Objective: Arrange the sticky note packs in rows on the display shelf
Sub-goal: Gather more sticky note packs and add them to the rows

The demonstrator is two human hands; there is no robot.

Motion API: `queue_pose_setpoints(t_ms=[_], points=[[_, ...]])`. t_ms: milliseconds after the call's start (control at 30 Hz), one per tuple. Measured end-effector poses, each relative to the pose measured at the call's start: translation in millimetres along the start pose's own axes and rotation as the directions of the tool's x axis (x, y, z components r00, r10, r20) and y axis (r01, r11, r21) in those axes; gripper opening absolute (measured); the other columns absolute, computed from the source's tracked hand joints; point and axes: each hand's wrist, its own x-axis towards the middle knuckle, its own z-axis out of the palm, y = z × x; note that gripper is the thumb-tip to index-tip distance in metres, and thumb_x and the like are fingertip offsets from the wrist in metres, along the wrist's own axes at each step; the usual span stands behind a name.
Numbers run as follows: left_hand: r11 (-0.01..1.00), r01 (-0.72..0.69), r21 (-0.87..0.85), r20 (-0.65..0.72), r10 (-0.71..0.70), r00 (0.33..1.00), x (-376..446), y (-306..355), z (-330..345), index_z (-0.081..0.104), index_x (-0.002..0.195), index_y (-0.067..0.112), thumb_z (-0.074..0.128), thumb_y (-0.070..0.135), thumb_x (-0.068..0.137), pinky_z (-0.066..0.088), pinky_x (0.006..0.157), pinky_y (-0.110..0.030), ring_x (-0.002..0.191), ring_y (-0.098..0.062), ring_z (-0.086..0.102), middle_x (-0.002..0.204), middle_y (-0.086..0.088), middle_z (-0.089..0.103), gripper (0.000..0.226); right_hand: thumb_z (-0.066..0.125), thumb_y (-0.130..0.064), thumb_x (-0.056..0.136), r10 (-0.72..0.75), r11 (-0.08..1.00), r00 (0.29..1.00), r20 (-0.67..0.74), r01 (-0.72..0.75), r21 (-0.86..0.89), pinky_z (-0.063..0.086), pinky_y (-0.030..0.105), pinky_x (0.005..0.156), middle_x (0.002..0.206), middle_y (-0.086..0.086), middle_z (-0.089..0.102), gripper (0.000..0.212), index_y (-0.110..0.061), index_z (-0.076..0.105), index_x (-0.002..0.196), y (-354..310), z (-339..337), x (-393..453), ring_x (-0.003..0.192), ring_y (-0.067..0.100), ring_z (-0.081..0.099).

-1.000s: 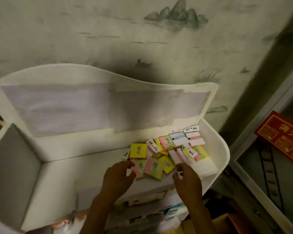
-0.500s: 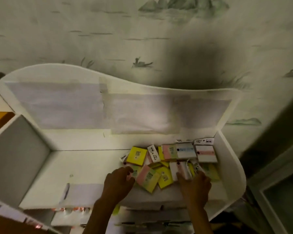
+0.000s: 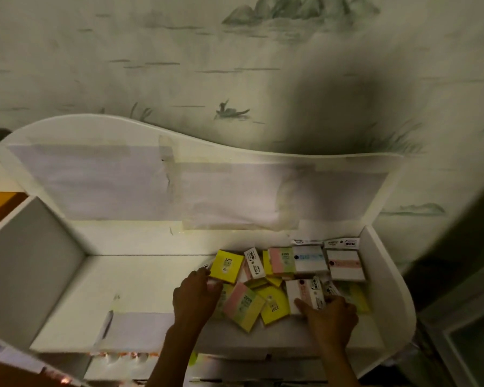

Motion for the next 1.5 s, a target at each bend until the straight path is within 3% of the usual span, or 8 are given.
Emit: queue_pose_setpoints(t_ms=[200,333,600,733,933,1033,1233,1500], points=[[0.994,0.093,0.061,0.015,-0.094,0.995,18.3,4.9,14.5,0.059,0.117,0.024,0.055,0.071,0.081,0.044,0.084,-0.035,0.103,-0.019,0.061,0.110,0.003,0.062,0.059,0.092,-0.021,0.060,-0.051,0.986,0.998,0.021,0.047,0.160,0.053,0.039,0.076,0.114,0.014,0.062,0.068,-0.013,0.046,0.109,-8.2,3.2,-14.6,0.102,0.036,0.061],[0.990,0.102,0.093,0.006,-0.103,0.995,23.6,4.5,24.2,0.060,0.113,0.025,0.059,0.075,0.074,0.044,0.083,-0.035,0.099,-0.019,0.060,0.105,0.003,0.060,0.064,0.089,-0.016,0.066,-0.061,0.967,0.996,0.058,0.044,0.249,0.054,0.043,0.086,0.119,0.014,0.064,0.065,-0.013,0.051,0.118,-8.5,3.4,-15.8,0.105,0.035,0.062],[0.986,0.163,-0.017,-0.010,-0.163,0.987,34.1,2.7,27.9,0.060,0.099,0.022,0.076,0.068,0.062,0.049,0.079,-0.037,0.098,-0.022,0.058,0.098,0.001,0.062,0.061,0.078,-0.009,0.080,-0.066,0.886,0.988,0.140,-0.007,0.464,0.049,0.034,0.083,0.122,0.018,0.063,0.047,-0.003,0.063,0.124,-5.3,-10.3,-12.2,0.112,0.033,0.060],[0.955,0.177,-0.239,-0.026,-0.189,0.982,32.9,6.5,25.2,0.052,0.091,0.022,0.087,0.046,0.059,0.048,0.071,-0.034,0.084,-0.021,0.061,0.084,0.004,0.060,0.053,0.074,-0.010,0.083,-0.058,0.815,0.983,0.173,-0.053,0.577,0.055,0.039,0.083,0.122,0.014,0.065,0.040,-0.005,0.065,0.122,-5.5,-8.5,-12.6,0.110,0.031,0.062],[0.788,0.188,-0.587,0.021,-0.216,0.976,27.5,10.3,25.9,0.057,0.108,0.016,0.079,0.018,0.078,0.054,0.072,-0.034,0.082,-0.019,0.065,0.091,0.001,0.064,0.037,0.068,-0.018,0.089,-0.077,0.723,0.967,0.242,-0.113,0.682,0.060,0.043,0.059,0.102,0.009,0.068,0.034,-0.011,0.062,0.122,-2.9,-7.8,-12.7,0.092,0.028,0.066],[0.666,0.215,-0.714,0.104,-0.202,0.974,25.9,6.8,28.4,0.063,0.098,0.023,0.070,0.017,0.085,0.059,0.073,-0.041,0.079,-0.021,0.070,0.095,-0.006,0.069,0.016,0.066,-0.014,0.090,-0.108,0.682,0.948,0.300,-0.149,0.716,0.058,0.035,0.049,0.098,0.006,0.066,0.027,-0.014,0.060,0.116,-1.2,-9.5,-12.3,0.086,0.022,0.065],[0.298,0.287,-0.910,0.232,-0.207,0.950,-5.8,12.5,12.0,0.058,0.113,0.001,0.062,0.002,0.091,0.060,0.069,-0.033,0.090,-0.034,0.071,0.104,-0.021,0.069,0.022,0.069,-0.007,0.086,-0.162,0.698,0.881,0.445,-0.217,0.683,0.061,0.046,0.061,0.105,0.013,0.068,0.015,-0.013,0.064,0.098,3.8,-3.8,-8.9,0.092,0.031,0.067],[0.234,0.191,-0.953,0.126,-0.268,0.955,-68.1,-9.0,-20.1,0.066,0.111,0.002,0.065,-0.001,0.086,0.059,0.082,-0.039,0.099,-0.035,0.070,0.104,-0.018,0.073,0.025,0.068,-0.009,0.086,-0.254,0.713,0.770,0.585,-0.260,0.651,0.061,0.037,0.056,0.102,0.015,0.072,0.022,-0.003,0.067,0.108,-11.4,12.4,-30.3,0.093,0.034,0.068]])
